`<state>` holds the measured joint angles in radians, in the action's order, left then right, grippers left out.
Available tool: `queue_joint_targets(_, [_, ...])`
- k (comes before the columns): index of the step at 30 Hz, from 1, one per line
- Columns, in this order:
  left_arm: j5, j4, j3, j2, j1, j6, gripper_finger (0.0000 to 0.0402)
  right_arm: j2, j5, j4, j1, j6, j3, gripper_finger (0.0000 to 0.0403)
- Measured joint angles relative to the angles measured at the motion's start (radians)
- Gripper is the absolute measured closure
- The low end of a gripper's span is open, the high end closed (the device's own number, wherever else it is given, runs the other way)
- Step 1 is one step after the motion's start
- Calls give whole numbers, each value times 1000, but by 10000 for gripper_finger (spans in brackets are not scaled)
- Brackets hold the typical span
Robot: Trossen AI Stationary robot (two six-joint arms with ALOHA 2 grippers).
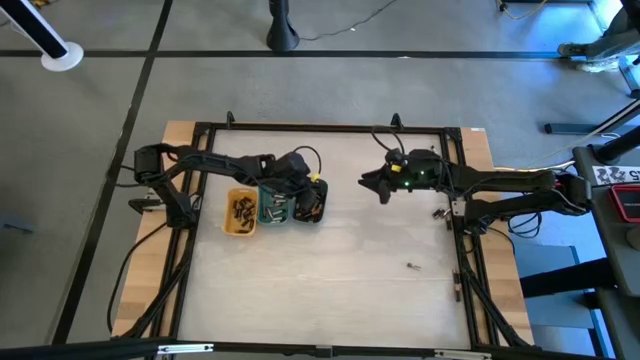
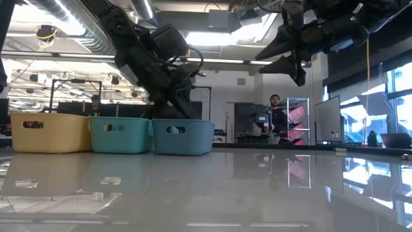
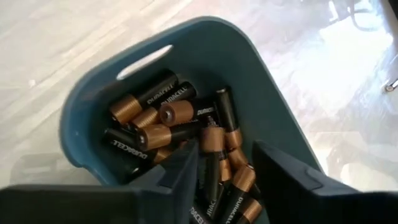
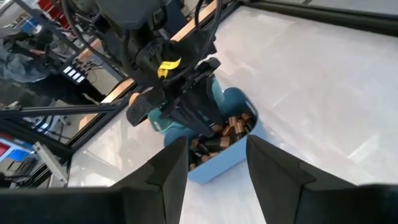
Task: Sort batteries
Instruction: Put the large black battery into the blue bin, then put the silver battery into the green bin
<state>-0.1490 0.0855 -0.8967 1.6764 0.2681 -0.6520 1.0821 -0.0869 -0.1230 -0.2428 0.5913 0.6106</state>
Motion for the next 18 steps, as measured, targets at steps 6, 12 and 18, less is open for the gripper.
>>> queue_joint_targets(6, [1, -3, 0, -7, 0, 13, 224, 0, 33, 3, 0, -21, 0, 240])
queue_joint_targets(12, [6, -103, 0, -71, 0, 108, 221, 0, -23, 5, 0, -12, 0, 240])
queue_joint_targets(18, [87, -133, 0, -155, 0, 225, 220, 0, -218, 38, 42, 57, 0, 240])
